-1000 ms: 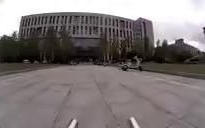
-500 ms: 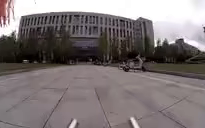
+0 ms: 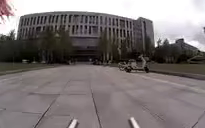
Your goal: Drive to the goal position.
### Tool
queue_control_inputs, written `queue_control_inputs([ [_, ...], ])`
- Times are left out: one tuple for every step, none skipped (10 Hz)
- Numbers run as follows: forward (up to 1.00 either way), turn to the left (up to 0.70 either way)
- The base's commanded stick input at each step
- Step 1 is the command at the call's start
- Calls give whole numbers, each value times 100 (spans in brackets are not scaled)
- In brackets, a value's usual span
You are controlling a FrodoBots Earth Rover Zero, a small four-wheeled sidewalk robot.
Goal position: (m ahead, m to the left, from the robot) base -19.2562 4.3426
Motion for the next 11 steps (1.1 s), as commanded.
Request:
queue_control_inputs([
  [100,0],
  [100,0],
  [100,0],
  [100,0],
  [100,1],
  [100,12],
  [0,100],
  [0,100],
  [0,100],
  [0,100],
  [0,100],
])
